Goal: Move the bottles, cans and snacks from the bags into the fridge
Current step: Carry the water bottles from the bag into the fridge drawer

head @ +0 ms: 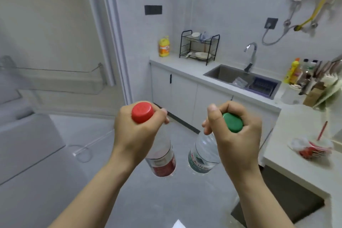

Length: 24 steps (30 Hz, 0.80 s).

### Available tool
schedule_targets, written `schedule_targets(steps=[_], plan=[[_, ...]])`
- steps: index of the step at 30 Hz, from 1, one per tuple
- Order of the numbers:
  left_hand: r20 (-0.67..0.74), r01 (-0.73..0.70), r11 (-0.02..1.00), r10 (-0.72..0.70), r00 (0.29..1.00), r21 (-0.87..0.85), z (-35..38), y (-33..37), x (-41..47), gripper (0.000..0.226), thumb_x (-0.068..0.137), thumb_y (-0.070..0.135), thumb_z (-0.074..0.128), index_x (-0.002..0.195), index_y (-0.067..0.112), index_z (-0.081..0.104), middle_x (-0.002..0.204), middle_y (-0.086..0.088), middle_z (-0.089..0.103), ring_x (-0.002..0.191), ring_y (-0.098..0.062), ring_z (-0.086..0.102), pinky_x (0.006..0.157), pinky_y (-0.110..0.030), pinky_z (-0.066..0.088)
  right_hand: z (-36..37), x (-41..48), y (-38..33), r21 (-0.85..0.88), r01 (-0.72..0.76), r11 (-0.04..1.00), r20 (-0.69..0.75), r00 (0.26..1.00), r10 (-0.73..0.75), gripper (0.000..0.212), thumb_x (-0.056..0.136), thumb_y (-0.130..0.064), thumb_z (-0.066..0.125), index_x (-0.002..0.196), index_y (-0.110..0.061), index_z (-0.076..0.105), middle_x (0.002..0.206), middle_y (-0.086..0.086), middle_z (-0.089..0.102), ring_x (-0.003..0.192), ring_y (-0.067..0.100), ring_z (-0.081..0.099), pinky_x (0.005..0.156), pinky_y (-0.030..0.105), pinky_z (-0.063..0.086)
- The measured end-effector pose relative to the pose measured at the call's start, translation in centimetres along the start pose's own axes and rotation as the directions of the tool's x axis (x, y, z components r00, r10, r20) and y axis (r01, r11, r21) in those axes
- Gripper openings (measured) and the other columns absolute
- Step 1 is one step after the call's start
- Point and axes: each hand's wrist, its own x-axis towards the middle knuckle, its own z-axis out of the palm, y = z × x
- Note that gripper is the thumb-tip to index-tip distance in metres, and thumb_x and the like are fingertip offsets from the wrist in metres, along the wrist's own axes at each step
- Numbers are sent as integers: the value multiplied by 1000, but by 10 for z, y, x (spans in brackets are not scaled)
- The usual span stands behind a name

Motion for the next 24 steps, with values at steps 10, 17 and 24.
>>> schedule_targets(steps=[10, 17, 24], plan=[[-359, 87, 991, -44, 932, 103, -127, -12, -26, 18, 67, 21, 63, 52, 12, 66, 59, -1, 69, 66, -15, 65, 65, -22, 50, 121, -23, -14, 247, -70, 966, 264, 965, 2, 33, 84, -16, 62, 56, 0, 53, 50, 11, 57, 48, 20, 56, 53, 22, 48], [-487, 63, 986, 20, 873, 153, -237, -5, -41, 21, 67, 22, 63, 54, 7, 65, 59, 0, 69, 63, -8, 64, 61, -11, 46, 227, -54, -58, 322, -45, 946, 357, 931, -77, 31, 84, -17, 62, 58, -3, 53, 49, 8, 57, 48, 24, 57, 53, 38, 50], [-565, 70, 980, 50, 824, 188, -354, -11, -55, 23, 68, 28, 66, 53, 11, 65, 59, 0, 68, 64, -11, 63, 63, -15, 46, 330, -100, -103, 396, -50, 917, 413, 902, -128, 32, 84, -14, 62, 58, 0, 52, 49, 12, 57, 47, 27, 56, 51, 41, 49]])
